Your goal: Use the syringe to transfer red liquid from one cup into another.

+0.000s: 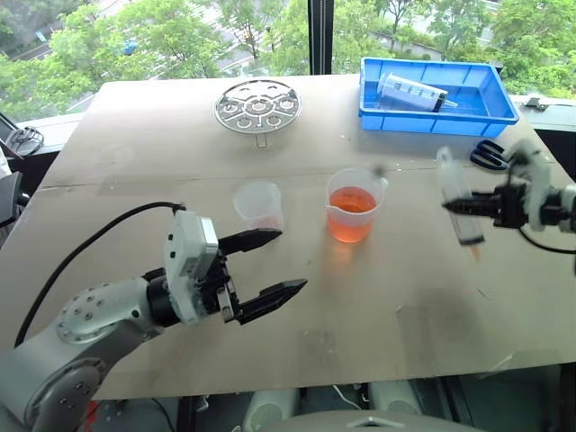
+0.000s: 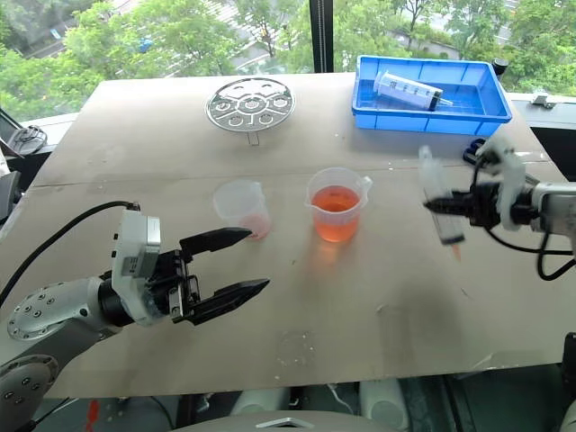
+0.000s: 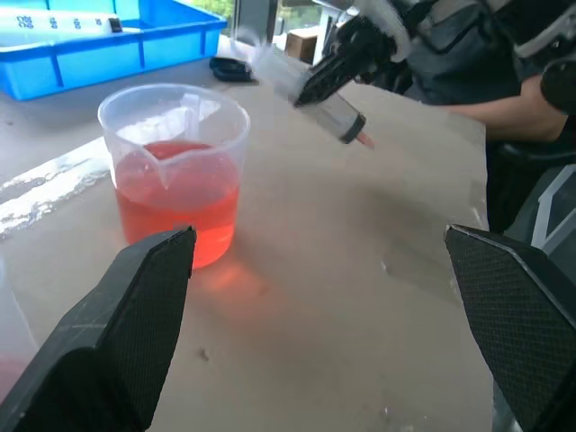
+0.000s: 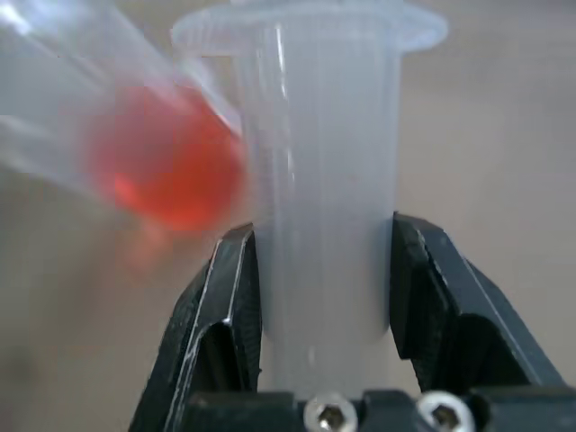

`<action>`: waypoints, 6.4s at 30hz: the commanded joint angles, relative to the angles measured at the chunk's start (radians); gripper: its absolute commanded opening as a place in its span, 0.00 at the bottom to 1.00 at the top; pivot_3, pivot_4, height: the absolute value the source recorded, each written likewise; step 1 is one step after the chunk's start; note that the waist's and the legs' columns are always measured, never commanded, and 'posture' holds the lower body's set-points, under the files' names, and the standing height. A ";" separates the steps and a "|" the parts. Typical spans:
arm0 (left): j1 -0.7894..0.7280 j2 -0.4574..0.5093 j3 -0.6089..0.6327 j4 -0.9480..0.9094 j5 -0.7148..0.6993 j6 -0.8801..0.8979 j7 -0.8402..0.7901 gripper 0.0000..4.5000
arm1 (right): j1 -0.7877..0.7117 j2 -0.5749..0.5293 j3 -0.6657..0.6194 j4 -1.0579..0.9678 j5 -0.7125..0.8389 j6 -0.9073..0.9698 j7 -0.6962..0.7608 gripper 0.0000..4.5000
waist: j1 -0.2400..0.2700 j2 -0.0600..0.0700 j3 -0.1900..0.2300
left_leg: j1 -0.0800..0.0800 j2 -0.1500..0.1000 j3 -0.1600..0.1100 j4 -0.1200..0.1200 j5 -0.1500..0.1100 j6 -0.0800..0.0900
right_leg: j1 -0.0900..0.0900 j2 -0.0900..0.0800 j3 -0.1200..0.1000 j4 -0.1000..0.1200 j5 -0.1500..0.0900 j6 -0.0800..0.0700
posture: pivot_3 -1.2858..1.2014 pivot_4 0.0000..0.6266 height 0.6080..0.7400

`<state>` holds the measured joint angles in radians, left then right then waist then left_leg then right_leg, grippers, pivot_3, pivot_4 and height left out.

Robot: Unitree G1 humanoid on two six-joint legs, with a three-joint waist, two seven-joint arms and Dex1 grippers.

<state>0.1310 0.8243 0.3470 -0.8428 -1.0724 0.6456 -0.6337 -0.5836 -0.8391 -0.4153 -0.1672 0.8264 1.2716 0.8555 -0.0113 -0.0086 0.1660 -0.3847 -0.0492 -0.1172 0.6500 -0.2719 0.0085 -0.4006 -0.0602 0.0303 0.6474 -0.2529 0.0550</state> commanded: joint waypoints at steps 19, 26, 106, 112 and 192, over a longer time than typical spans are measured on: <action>-0.585 0.140 -0.042 0.351 -0.170 0.126 0.300 1.00 | 0.071 0.708 0.445 -0.167 -0.417 -0.889 -0.526 0.33 | -0.009 -0.004 -0.002 | 0.003 -0.001 0.003 0.001 0.006 -0.010 | -0.006 0.005 0.006 0.013 0.000 -0.001 | 0.52 0.24 1.00; -0.874 0.171 -0.199 0.512 -0.016 0.214 0.202 1.00 | 0.120 0.745 0.526 -0.073 -0.522 -1.051 -0.494 0.33 | -0.022 -0.005 -0.002 | 0.000 -0.001 0.006 0.001 0.006 -0.010 | -0.010 0.005 0.011 0.014 0.000 -0.001 | 0.52 0.24 1.00; -1.334 -0.302 -0.385 1.054 0.688 -0.117 -0.306 0.00 | 0.188 0.646 0.602 -0.108 -0.517 -0.920 -0.374 0.32 | -0.033 -0.006 -0.002 | -0.001 -0.001 0.006 0.003 0.006 -0.010 | -0.012 0.006 0.012 0.017 0.000 0.000 | 0.52 0.24 1.00; -1.354 -0.293 -0.382 1.082 0.691 -0.134 -0.310 0.00 | 0.196 0.652 0.608 -0.107 -0.518 -0.921 -0.372 0.32 | -0.033 -0.006 -0.002 | -0.001 -0.001 0.006 0.003 0.006 -0.010 | -0.012 0.006 0.012 0.017 0.000 0.000 | 0.52 0.24 1.00; -0.946 -0.023 0.094 0.778 0.397 0.152 0.078 1.00 | -0.227 1.025 0.649 0.183 -0.448 -1.075 -0.363 0.32 | -0.036 -0.009 -0.004 | 0.001 0.000 0.006 0.002 0.007 -0.011 | -0.013 0.005 0.013 0.019 0.001 -0.001 | 0.52 0.24 1.00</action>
<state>-0.8144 0.7506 0.4230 -0.0311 -0.7006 0.8507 -0.5178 -0.7696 0.1315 0.2183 -0.0007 0.3966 0.2521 0.4704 -0.0469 -0.0173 0.1617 -0.3843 -0.0496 -0.1117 0.6520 -0.2652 -0.0028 -0.4137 -0.0552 0.0427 0.6654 -0.2520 0.0538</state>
